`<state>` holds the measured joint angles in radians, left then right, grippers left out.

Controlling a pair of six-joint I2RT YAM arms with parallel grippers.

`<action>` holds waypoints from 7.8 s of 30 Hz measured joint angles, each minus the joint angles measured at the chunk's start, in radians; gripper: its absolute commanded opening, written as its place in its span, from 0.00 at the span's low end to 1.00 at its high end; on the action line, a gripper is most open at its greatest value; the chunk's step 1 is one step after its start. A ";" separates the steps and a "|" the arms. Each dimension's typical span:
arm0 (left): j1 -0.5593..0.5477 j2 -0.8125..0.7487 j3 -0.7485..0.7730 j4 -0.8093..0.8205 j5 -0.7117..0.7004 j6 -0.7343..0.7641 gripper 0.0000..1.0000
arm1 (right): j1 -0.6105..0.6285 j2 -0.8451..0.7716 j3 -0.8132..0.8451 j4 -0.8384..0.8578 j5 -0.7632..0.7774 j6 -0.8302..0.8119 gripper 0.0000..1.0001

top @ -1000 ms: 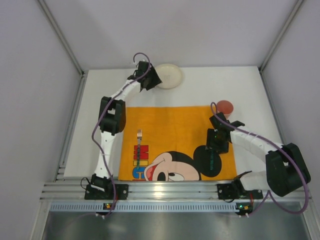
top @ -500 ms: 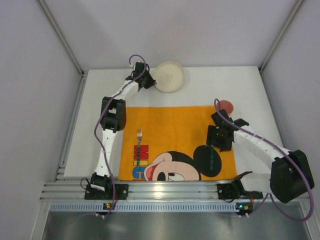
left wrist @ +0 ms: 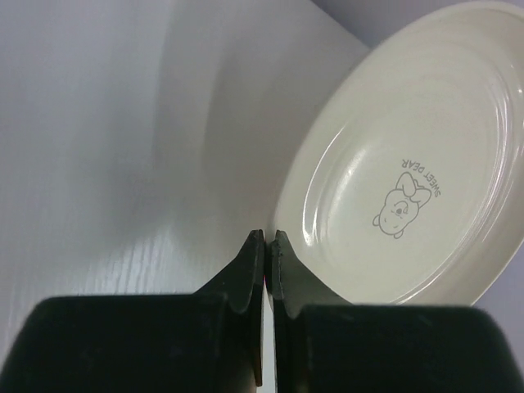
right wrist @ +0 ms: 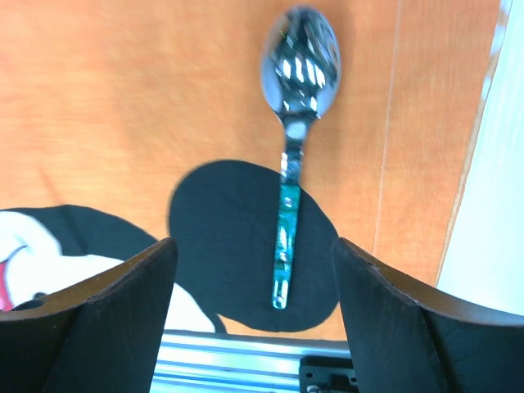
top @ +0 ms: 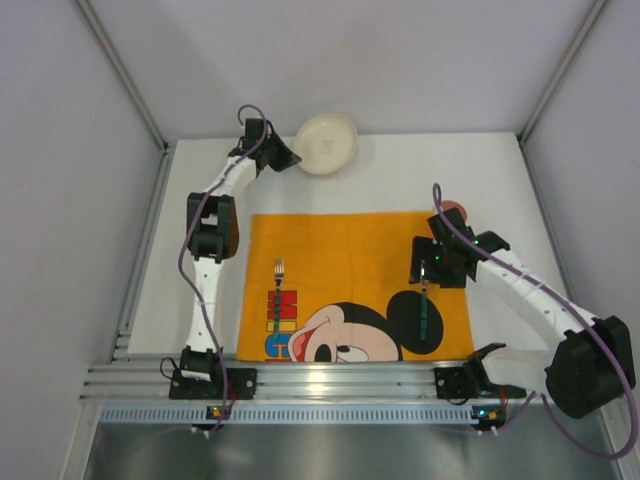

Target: Set the dinner table for one person

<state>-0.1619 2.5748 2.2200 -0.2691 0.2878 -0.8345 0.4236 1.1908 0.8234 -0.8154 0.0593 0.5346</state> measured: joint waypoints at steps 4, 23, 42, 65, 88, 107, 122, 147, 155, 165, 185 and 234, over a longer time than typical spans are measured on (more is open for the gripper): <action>0.004 -0.080 -0.042 -0.020 0.077 0.039 0.00 | 0.000 -0.021 0.079 0.009 -0.013 -0.040 0.79; -0.406 -0.764 -0.887 -0.194 0.108 0.417 0.00 | -0.078 0.024 0.501 0.082 -0.074 -0.177 0.82; -0.536 -0.710 -0.889 -0.363 -0.205 0.464 0.41 | -0.145 -0.216 0.219 0.042 -0.113 -0.186 0.82; -0.410 -0.217 -0.227 -0.381 -0.161 0.598 0.58 | -0.153 -0.186 0.174 -0.018 -0.078 -0.183 0.82; -0.427 -0.195 -0.231 -0.303 -0.319 0.692 0.39 | -0.154 -0.037 0.245 -0.039 -0.074 -0.165 0.81; -0.425 -0.137 -0.148 -0.294 -0.312 0.682 0.00 | -0.154 -0.014 0.258 -0.042 -0.074 -0.167 0.81; -0.244 -0.077 -0.058 -0.252 -0.311 0.649 0.00 | -0.154 0.061 0.268 -0.047 -0.099 -0.167 0.81; -0.232 -0.026 0.007 -0.195 -0.173 0.674 0.31 | -0.153 0.135 0.305 -0.048 -0.156 -0.138 0.80; -0.242 -0.057 -0.029 -0.191 -0.342 0.661 0.75 | -0.146 0.132 0.304 -0.048 -0.165 -0.118 0.80; -0.101 -0.364 -0.406 -0.196 -0.503 0.596 0.68 | -0.138 0.026 0.202 -0.026 -0.174 -0.076 0.80; 0.071 -0.426 -0.611 -0.182 -0.364 0.545 0.64 | -0.138 -0.085 0.065 0.033 -0.190 -0.007 0.80; 0.197 -1.444 -1.865 0.704 -0.500 0.550 0.88 | -0.092 -0.522 0.164 0.002 -0.226 -0.106 0.86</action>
<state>0.0349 1.1305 0.3550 0.4351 -0.2127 -0.2844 0.3317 0.6685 0.9878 -0.8131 -0.1669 0.4282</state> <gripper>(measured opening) 0.880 0.853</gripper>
